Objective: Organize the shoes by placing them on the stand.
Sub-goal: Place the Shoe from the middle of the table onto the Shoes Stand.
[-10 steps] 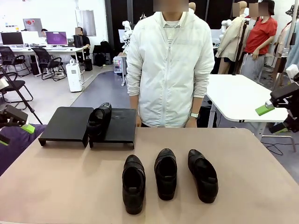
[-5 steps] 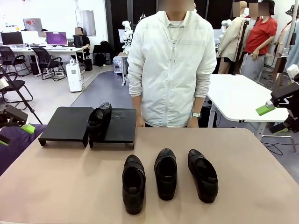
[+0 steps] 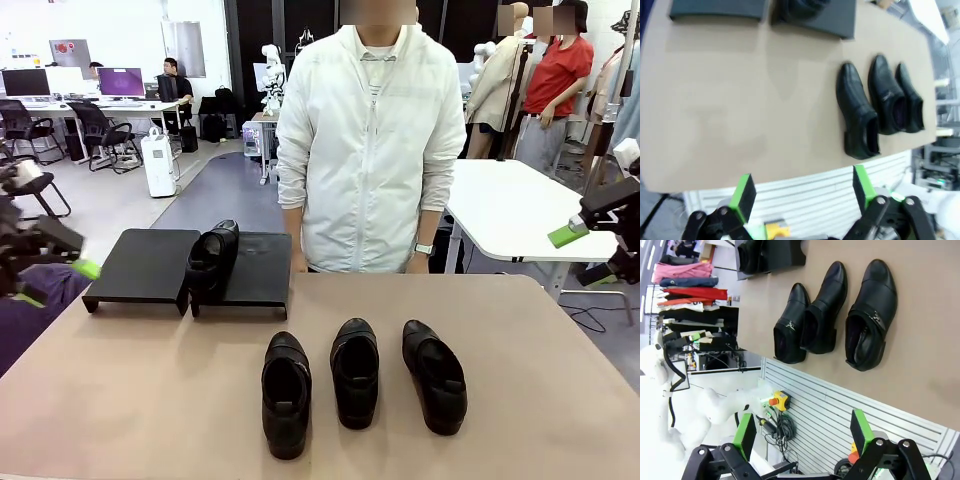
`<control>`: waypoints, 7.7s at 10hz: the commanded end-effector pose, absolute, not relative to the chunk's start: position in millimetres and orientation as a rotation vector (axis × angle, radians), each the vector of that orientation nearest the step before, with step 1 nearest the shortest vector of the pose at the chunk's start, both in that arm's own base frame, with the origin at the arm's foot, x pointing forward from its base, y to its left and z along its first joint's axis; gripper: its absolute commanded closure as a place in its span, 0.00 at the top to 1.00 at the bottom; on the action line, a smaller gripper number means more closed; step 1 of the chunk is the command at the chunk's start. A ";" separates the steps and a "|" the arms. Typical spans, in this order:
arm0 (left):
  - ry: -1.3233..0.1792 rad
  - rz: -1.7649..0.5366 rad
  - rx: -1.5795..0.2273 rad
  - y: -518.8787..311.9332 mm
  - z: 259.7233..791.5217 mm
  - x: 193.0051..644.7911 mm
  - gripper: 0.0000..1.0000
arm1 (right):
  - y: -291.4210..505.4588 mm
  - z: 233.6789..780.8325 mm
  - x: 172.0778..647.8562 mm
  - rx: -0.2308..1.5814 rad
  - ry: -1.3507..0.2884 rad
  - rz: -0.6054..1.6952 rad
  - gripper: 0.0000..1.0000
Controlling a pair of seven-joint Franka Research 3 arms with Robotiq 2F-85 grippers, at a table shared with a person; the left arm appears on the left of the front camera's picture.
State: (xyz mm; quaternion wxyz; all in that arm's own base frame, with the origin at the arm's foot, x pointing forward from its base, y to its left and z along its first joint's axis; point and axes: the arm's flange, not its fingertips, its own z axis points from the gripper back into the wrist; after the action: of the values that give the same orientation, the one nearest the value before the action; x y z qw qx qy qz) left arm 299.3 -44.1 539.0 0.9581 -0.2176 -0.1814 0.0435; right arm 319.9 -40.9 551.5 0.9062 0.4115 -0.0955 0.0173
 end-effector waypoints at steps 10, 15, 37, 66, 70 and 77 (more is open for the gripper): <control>-0.303 0.140 -0.060 -322.0 483.2 277.1 1.00 | -44.9 554.5 321.5 0.852 -0.198 0.055 1.00; -0.320 0.139 0.003 -321.3 393.9 326.9 1.00 | -44.9 554.5 321.5 0.852 -0.198 0.055 1.00; -0.420 -0.110 -0.145 -316.5 464.5 279.7 0.00 | -44.9 554.5 321.5 0.852 -0.198 0.055 1.00; -0.863 0.038 -0.232 -245.6 452.2 498.6 0.00 | -44.9 554.5 321.5 0.852 -0.198 0.055 1.00; -0.916 0.051 -0.218 -250.8 425.5 519.6 0.00 | -44.9 554.5 321.5 0.852 -0.198 0.055 1.00; -0.900 0.085 -0.197 -258.5 389.8 549.7 0.00 | -44.9 554.5 321.5 0.852 -0.198 0.055 1.00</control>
State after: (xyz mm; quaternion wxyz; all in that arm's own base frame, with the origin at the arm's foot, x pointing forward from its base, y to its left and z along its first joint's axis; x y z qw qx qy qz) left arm 494.4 -234.1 421.2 0.9095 -0.0881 -0.4053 0.0272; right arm 320.5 -41.9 552.6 0.9063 0.4115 -0.0948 0.0172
